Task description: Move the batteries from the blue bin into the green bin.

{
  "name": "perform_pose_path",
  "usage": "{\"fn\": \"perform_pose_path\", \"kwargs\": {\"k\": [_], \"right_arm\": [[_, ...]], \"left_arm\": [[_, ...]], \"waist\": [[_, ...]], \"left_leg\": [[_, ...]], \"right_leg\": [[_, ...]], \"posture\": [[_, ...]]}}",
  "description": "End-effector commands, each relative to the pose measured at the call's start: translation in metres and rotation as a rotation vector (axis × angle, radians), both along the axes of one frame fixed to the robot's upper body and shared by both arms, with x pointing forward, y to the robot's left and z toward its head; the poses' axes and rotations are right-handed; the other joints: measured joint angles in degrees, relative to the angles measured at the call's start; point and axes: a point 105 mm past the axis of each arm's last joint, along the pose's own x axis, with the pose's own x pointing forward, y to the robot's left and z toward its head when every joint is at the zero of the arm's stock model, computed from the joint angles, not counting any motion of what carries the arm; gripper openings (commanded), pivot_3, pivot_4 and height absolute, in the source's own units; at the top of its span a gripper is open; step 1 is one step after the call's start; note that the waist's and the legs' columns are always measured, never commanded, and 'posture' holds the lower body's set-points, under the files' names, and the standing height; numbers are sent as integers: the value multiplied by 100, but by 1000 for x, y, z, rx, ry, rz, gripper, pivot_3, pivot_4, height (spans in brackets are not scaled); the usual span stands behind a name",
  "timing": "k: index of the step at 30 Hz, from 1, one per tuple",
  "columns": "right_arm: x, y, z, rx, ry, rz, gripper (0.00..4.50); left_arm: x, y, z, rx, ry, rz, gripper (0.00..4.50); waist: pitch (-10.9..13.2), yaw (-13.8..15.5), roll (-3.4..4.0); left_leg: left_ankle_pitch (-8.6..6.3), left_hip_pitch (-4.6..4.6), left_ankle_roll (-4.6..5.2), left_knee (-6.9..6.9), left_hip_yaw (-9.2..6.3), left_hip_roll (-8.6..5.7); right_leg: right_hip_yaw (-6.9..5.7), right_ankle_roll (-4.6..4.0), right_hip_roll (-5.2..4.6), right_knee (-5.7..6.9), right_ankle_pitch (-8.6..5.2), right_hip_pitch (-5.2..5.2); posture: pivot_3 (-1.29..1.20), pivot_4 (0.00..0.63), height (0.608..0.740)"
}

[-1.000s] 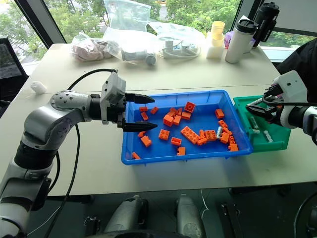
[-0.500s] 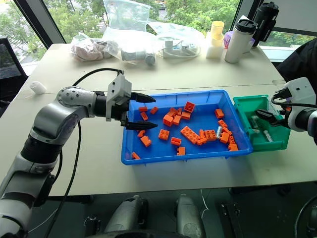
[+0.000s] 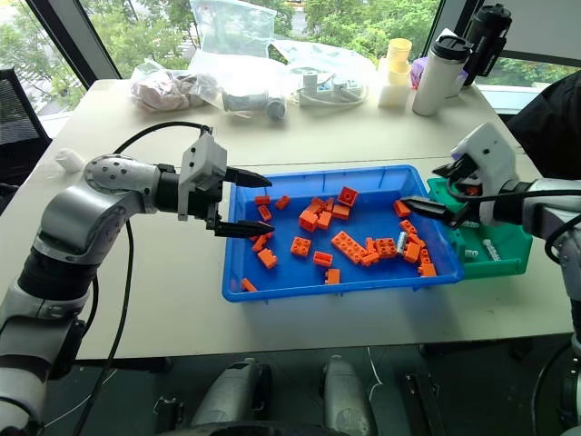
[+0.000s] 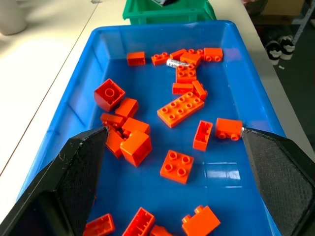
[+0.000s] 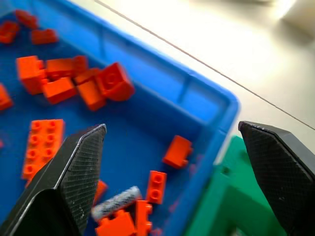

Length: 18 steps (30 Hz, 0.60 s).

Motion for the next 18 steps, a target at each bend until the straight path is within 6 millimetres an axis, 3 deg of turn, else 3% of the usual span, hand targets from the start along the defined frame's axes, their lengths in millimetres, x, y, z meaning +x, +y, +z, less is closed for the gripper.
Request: {"fn": "perform_pose_path", "kwargs": {"k": [1, 5, 12, 18], "right_arm": [[-6, 10, -11, -104, 29, 112, 4456], [-1, 1, -31, -232, 87, 175, 4456], [7, -13, -41, -398, 153, 274, 4456], [18, -14, -54, -456, 180, 314, 4456]], "left_arm": [[-5, 0, 11, -13, -39, -15, 4500], [-6, -1, 9, -11, -39, -15, 4500], [-8, 0, 6, -6, -43, 1, 4500], [-8, 1, 4, -15, -42, 22, 4500]], "waist": [[0, 16, 0], [0, -18, 0], [0, -63, 1], [0, -31, 0]], "left_leg": [[0, 0, 0, 2, 0, -2], [0, 0, 0, 4, 1, -3], [0, 4, 0, -1, 4, 3], [0, 2, -1, 1, 5, 1]], "right_leg": [[0, 0, -2, -1, 0, 2], [-1, 0, -2, -1, 0, 2], [0, 0, 2, 3, 0, -5], [0, 0, -1, 2, 0, -5]], "posture": [[0, 150, 740], [0, 150, 740], [0, 150, 740], [0, 150, 740]]}}
